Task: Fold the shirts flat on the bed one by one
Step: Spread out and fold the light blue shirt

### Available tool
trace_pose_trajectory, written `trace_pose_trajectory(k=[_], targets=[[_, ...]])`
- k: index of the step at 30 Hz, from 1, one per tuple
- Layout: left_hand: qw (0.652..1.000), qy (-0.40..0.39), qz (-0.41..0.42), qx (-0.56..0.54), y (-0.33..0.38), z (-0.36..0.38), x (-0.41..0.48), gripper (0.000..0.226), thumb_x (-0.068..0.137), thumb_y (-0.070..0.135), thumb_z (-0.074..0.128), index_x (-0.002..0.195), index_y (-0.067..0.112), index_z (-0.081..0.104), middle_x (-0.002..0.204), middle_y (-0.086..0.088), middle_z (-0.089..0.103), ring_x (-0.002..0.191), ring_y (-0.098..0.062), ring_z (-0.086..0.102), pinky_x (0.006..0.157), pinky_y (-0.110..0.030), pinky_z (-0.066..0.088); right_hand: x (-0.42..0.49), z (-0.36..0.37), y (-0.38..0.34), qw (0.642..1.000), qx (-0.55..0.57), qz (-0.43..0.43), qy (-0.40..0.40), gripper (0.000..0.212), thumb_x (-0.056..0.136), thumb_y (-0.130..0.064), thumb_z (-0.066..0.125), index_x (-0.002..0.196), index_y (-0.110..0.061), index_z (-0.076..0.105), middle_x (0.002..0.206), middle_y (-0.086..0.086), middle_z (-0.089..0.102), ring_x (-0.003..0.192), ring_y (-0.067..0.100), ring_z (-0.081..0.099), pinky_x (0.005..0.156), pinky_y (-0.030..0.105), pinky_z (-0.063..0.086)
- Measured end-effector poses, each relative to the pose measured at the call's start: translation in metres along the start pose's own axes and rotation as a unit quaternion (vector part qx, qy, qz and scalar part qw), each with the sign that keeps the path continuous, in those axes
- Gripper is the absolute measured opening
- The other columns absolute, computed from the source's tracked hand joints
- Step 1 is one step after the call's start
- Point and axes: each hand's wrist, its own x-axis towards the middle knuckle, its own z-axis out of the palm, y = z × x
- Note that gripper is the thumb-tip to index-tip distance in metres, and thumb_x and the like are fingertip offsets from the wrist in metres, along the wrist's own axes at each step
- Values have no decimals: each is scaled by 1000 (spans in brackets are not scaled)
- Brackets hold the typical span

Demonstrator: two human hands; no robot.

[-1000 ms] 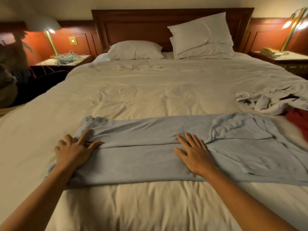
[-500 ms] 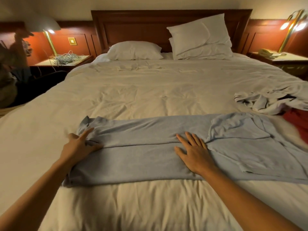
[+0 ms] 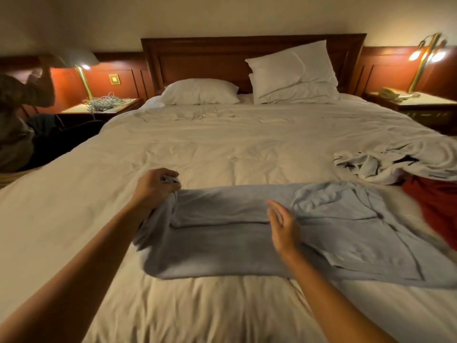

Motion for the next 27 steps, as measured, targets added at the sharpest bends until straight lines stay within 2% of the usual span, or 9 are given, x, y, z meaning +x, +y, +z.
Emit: trace_pose_trajectory(k=[4,7,9,11,13,17,20,24,27], targets=[[967,-238,29,-91,89,84,-17,49,89,13,74,133,6,57,113,-11,67,102,-26,64,86,-35,53,4,-33,-8,952,252,173,25,28,105,-19,45,122,-7,65,114,14,69,93,28,67,78,39,57],[891,-385,-52,-234,114,127,-35,33,93,28,70,124,24,59,115,-1,65,90,-27,72,68,-36,60,2,-54,-7,937,245,247,-15,25,100,-33,51,103,-20,72,100,4,75,89,20,69,67,28,52],[929,-307,-20,-204,104,141,-41,21,95,30,67,115,24,63,115,-3,66,94,-26,73,72,-42,63,1,-60,-1,959,174,221,-39,18,98,-33,56,101,-24,71,108,-3,72,96,9,64,70,21,47],[982,-167,68,-52,76,145,-44,26,96,36,64,118,22,65,122,-1,65,107,-23,66,89,-40,57,1,-60,-1,969,125,202,-62,15,93,-32,66,107,-28,68,113,-6,68,104,11,63,78,23,48],[983,-105,128,84,39,143,-50,39,97,45,59,131,27,60,139,1,55,125,-20,54,106,-37,42,-1,-57,-3,974,61,198,-94,45,85,-34,76,126,-30,59,121,-4,60,106,13,60,83,26,48],[960,-167,81,211,-13,141,-67,62,97,66,37,153,44,26,166,8,14,153,-22,6,123,-50,5,-6,-50,-13,978,-12,140,-155,76,75,-13,84,140,-26,47,126,3,53,100,16,58,74,27,52],[960,-162,72,216,-17,141,-74,64,96,69,33,154,49,15,167,9,1,154,-20,-4,124,-49,3,-7,-54,-19,980,12,130,-148,81,73,-8,85,141,-29,46,127,-2,48,107,13,57,79,30,55],[963,-172,67,196,-14,135,-74,65,96,68,35,155,49,15,167,8,-2,154,-18,-5,125,-45,7,-13,-63,-21,980,44,136,-141,78,74,-6,84,139,-32,49,120,0,53,78,2,62,51,17,50],[954,-198,71,215,-20,130,-76,68,95,70,30,155,50,8,167,8,-4,154,-18,-8,125,-43,5,-24,-70,-20,977,-63,117,-167,75,76,-10,83,140,-24,48,124,7,57,84,11,62,64,19,51]])
